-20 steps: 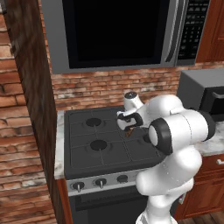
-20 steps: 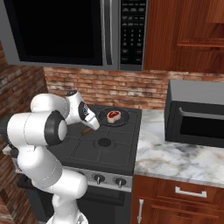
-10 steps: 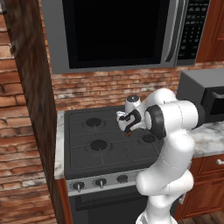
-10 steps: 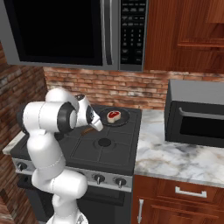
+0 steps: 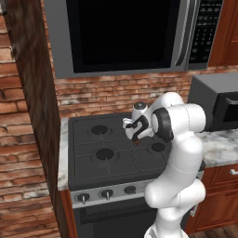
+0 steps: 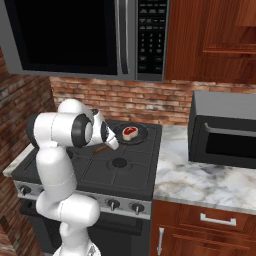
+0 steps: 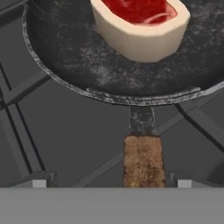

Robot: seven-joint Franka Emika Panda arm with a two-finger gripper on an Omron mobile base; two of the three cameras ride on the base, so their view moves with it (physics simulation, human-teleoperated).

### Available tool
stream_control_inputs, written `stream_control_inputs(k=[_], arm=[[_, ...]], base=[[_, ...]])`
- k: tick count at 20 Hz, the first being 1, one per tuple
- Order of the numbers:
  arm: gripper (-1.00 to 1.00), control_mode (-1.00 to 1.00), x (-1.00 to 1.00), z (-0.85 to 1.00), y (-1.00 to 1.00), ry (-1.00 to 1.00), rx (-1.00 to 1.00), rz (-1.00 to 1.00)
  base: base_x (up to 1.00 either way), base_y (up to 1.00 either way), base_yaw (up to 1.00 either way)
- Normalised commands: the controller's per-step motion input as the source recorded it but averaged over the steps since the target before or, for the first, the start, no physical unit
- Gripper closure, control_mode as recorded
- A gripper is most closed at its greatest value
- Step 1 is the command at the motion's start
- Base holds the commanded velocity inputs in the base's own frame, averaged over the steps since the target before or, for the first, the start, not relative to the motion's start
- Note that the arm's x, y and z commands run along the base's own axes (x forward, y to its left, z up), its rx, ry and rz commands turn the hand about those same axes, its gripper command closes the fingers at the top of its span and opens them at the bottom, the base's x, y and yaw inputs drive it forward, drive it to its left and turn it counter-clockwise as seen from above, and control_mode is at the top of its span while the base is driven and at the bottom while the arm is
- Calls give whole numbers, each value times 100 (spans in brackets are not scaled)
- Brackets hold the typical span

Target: Pick up the pan with the steak in it and place it on the dining table. Then place the steak on the plate.

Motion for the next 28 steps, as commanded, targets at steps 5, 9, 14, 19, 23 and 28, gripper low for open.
stream_control_inputs(k=[5,9,14,19,23,28], arm=[[-100,-100,3,-20,0,2,0,0],[-100,-100,0,-31,0,1,0,0],[100,-100,0,-16,0,0,0,0],[100,-100,1,0,0,0,0,-1],[100,-100,1,4,0,0,2,-6],[100,-100,-2,41,-1,-2,8,-7]], base=[[0,0,0],[0,0,0],[0,0,0],[0,0,0],[0,0,0],[0,0,0]])
